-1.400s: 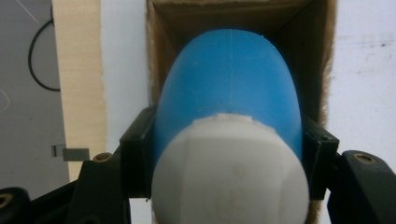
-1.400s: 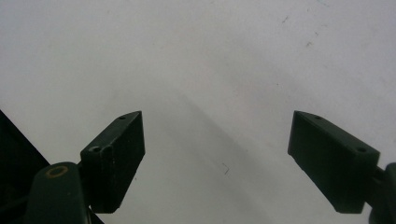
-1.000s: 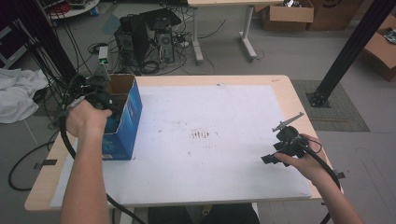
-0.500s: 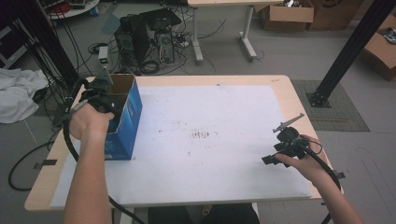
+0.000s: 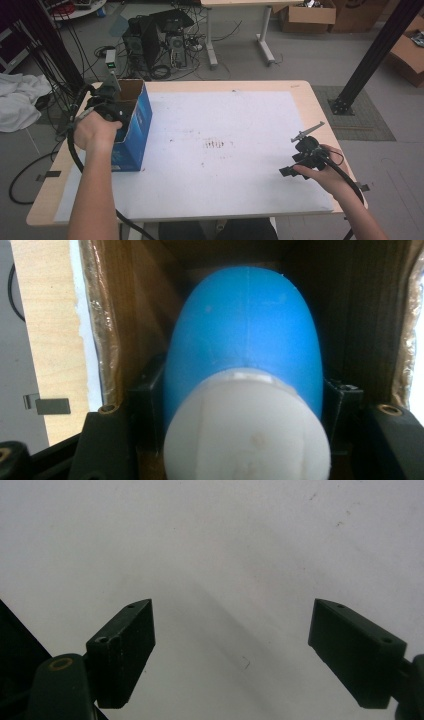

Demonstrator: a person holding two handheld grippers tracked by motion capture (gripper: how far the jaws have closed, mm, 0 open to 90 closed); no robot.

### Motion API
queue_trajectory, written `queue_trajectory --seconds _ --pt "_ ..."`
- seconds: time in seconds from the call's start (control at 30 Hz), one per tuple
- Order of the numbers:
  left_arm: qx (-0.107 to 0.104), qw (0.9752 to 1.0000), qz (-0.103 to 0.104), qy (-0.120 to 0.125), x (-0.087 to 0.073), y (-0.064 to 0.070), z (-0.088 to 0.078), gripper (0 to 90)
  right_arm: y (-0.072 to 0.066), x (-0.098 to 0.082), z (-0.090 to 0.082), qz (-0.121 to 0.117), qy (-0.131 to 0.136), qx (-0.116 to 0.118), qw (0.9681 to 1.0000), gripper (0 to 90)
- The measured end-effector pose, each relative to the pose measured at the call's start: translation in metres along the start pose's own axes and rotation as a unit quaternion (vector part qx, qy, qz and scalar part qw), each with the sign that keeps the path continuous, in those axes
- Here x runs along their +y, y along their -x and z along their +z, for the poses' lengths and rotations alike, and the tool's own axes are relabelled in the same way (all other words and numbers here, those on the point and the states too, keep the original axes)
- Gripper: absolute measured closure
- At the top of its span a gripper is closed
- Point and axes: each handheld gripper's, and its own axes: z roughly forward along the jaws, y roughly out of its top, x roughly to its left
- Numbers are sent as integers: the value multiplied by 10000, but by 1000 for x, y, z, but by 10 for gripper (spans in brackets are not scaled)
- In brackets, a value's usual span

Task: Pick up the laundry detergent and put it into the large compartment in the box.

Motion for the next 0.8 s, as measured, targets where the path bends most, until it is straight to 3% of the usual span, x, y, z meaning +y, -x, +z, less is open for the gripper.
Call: queue_trajectory --seconds 0.4,0.8 --pt "87 9999 96 -5 0 6 -2 368 1 -2 -1 -9 10 2 10000 187" --pt "268 9995 152 24 -2 8 -23 249 0 -1 -1 -18 4 23 10000 186"
